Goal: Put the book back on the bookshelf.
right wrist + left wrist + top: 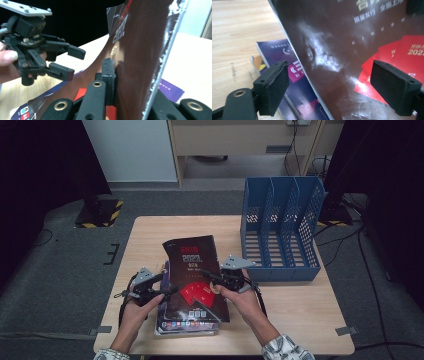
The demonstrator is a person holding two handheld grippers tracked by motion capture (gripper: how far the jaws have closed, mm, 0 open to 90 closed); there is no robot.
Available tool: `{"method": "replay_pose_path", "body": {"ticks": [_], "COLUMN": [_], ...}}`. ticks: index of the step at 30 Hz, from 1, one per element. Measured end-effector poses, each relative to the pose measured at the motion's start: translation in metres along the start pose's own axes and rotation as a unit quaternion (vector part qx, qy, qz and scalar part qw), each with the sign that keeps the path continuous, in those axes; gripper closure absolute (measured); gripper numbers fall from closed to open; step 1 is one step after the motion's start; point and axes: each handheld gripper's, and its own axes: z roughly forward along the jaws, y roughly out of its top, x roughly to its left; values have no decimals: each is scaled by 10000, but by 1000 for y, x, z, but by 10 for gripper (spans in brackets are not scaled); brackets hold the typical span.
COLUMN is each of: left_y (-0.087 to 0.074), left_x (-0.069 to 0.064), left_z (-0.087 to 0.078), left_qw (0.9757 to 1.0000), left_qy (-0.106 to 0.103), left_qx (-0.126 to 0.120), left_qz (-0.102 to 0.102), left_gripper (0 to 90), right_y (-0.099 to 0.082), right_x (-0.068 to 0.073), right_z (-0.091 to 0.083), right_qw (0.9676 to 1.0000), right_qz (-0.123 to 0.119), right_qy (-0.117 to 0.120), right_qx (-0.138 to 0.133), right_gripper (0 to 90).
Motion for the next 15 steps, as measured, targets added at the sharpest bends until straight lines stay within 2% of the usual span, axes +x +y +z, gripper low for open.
{"method": "replay_pose_path", "body": {"ticks": [5, 9, 12, 15], "left_y": [-2, -3, -4, -4], "left_x": [-1, 0, 1, 2], "left_z": [5, 9, 13, 17], "left_qw": [9998, 9997, 9994, 9989], "left_qy": [-85, -167, -229, -366], "left_qx": [155, 166, 246, 284], "left_qz": [52, -27, 6, -85], "left_gripper": [144, 140, 130, 118], "right_y": [3, 7, 9, 12], "right_x": [0, 2, 4, 6], "right_z": [-2, -5, -7, -7], "right_qw": [9999, 9993, 9988, 9982], "right_qz": [-43, -114, -182, -252], "right_qy": [16, 88, 139, 207], "right_qx": [-139, -355, -434, -503], "right_gripper": [835, 840, 842, 843]}}
